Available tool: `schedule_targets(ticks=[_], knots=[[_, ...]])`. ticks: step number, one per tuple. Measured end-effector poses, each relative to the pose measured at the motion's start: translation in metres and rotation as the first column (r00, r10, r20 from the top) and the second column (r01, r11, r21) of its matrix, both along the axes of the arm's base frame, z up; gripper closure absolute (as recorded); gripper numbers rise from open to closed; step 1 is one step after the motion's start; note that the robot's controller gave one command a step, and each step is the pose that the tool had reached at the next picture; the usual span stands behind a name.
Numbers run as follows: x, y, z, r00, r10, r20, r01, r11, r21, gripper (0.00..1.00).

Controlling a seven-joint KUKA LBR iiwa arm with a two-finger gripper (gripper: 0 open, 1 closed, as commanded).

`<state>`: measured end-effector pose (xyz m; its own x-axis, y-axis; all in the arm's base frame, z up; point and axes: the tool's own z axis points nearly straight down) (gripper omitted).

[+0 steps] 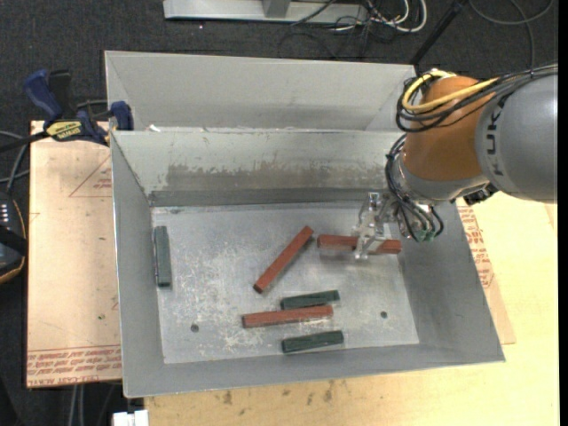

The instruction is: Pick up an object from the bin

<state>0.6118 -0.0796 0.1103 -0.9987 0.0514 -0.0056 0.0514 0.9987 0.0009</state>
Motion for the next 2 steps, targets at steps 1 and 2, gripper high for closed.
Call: schedule_targets(ticks=[1, 2], knots=[[0.0007, 0.0001, 0.0123, 1.0, 0.0, -0.002, 0.0, 1.0, 0.0, 1.0], [0.0005, 0.0002, 0.0222, 1.0, 0.0, -0.003, 0.0, 1.0, 0.0, 1.0]])
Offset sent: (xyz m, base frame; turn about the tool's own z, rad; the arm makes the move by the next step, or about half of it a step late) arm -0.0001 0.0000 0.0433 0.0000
